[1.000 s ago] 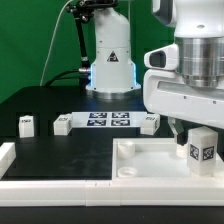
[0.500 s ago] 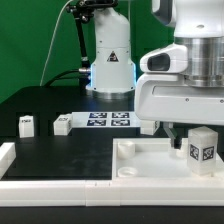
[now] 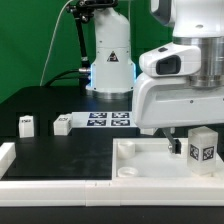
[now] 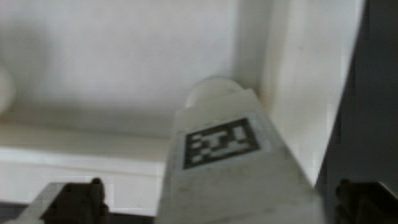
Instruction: Assemble one leg
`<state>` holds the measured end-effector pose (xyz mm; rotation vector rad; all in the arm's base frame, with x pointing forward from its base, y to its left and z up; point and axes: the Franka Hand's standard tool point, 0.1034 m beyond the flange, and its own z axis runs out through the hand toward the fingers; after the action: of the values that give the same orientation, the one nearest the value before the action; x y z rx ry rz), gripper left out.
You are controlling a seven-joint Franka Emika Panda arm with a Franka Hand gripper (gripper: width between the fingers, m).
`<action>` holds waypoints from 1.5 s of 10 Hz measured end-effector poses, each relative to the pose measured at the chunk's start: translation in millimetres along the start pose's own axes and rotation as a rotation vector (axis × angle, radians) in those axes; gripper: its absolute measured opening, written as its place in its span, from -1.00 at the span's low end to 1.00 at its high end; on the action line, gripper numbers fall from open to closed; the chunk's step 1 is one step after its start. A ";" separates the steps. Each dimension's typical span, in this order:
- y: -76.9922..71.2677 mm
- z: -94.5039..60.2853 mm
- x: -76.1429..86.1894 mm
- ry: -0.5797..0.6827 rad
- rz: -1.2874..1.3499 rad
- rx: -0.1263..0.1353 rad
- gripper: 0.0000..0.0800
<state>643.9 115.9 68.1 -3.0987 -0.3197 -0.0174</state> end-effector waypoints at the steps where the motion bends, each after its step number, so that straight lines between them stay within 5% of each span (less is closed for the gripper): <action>1: 1.6 -0.1 0.1 0.000 -0.091 -0.006 0.62; 4: 3.1 -0.2 0.1 0.000 -0.136 -0.012 0.55; 6: 2.4 -0.1 0.0 -0.001 -0.115 -0.011 -0.28; 15: -3.7 3.8 -3.7 0.015 0.918 0.002 -0.27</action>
Offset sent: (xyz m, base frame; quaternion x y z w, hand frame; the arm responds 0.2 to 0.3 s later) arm 0.0000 0.0000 0.0000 0.0000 0.0000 0.0000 1.0000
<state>639.6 118.9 64.3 -2.9146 1.0849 -0.0190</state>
